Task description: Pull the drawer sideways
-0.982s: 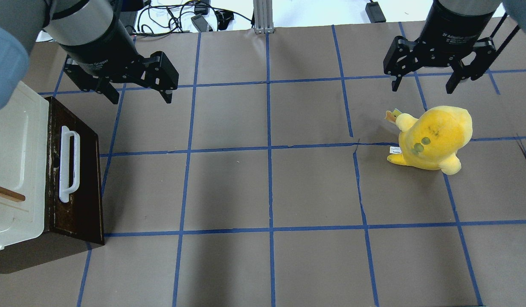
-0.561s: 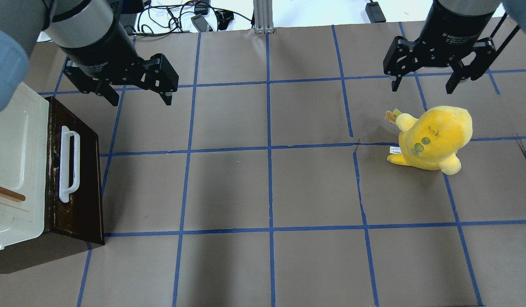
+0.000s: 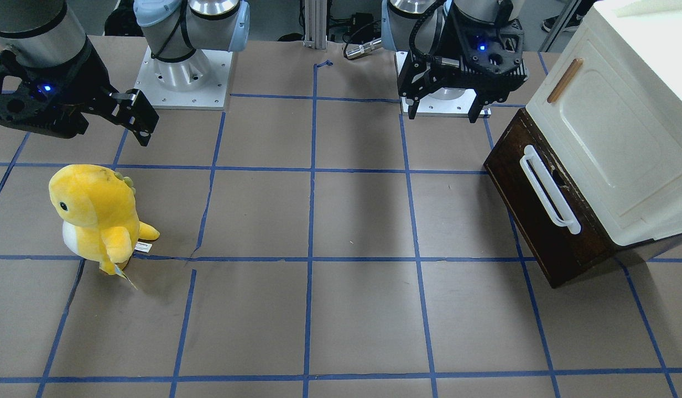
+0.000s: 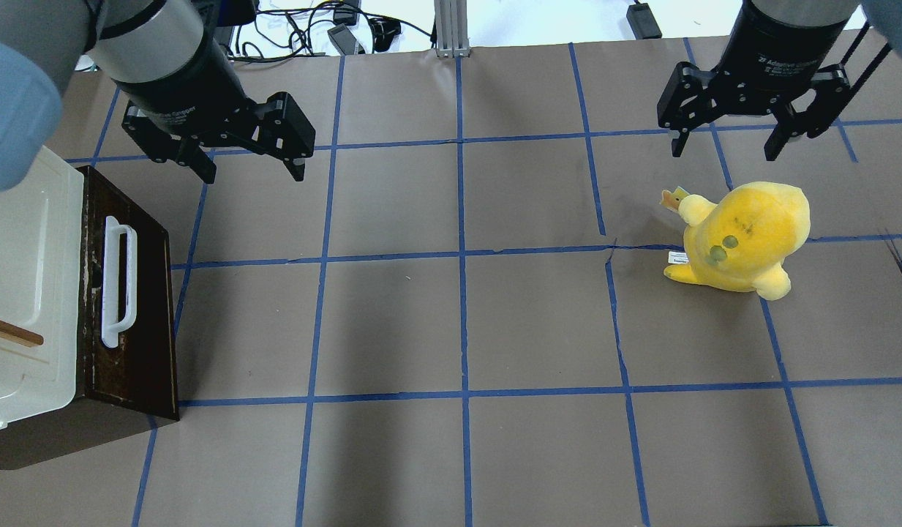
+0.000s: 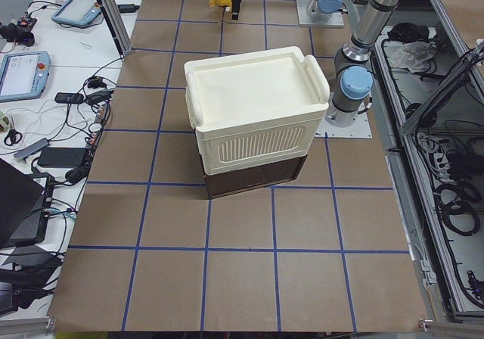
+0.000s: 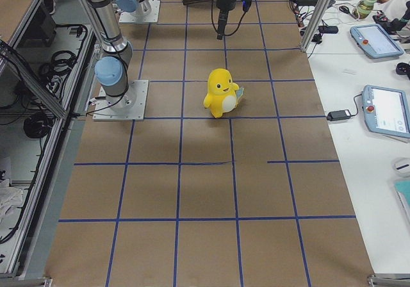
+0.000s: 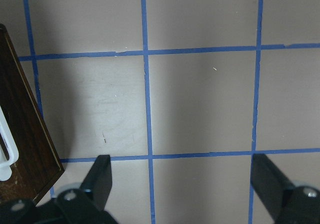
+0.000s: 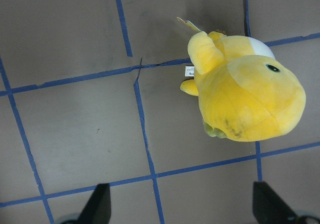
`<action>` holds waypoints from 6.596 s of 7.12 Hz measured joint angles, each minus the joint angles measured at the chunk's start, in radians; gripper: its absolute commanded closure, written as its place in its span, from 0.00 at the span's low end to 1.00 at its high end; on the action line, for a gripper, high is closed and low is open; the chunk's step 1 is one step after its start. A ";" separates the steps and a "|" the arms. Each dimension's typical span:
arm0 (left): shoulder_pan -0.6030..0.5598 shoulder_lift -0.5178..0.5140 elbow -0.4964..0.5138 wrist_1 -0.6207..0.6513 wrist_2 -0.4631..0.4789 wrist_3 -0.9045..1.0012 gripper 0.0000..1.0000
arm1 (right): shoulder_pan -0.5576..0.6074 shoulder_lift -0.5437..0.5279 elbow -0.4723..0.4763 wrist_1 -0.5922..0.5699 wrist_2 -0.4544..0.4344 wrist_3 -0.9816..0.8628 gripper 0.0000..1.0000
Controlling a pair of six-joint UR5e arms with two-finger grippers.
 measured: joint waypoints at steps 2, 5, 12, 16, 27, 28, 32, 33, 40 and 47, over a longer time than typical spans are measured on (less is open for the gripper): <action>0.000 -0.001 -0.002 0.000 -0.002 0.000 0.00 | 0.000 0.000 0.000 0.000 0.000 0.000 0.00; 0.001 -0.003 -0.002 -0.001 0.000 0.000 0.00 | -0.001 0.000 0.000 0.000 0.000 0.000 0.00; -0.141 -0.180 -0.022 -0.002 0.263 -0.083 0.00 | 0.000 0.000 0.000 0.000 0.000 0.000 0.00; -0.178 -0.265 -0.140 -0.079 0.651 -0.113 0.00 | -0.001 0.000 0.000 0.001 0.000 0.000 0.00; -0.119 -0.351 -0.198 -0.141 0.829 -0.264 0.00 | 0.000 0.000 0.000 0.000 0.000 0.000 0.00; -0.113 -0.366 -0.198 -0.144 0.849 -0.269 0.00 | 0.000 0.000 0.000 0.000 0.000 0.000 0.00; -0.102 -0.423 -0.220 -0.145 0.976 -0.340 0.00 | 0.000 0.000 0.000 0.000 0.000 0.000 0.00; -0.093 -0.441 -0.229 -0.145 0.989 -0.389 0.00 | 0.000 0.000 0.000 0.000 0.000 0.000 0.00; -0.036 -0.466 -0.344 -0.147 1.187 -0.477 0.00 | 0.000 0.000 0.000 0.000 0.000 0.000 0.00; 0.021 -0.462 -0.372 -0.147 1.232 -0.473 0.62 | 0.000 0.000 0.000 0.000 0.000 0.000 0.00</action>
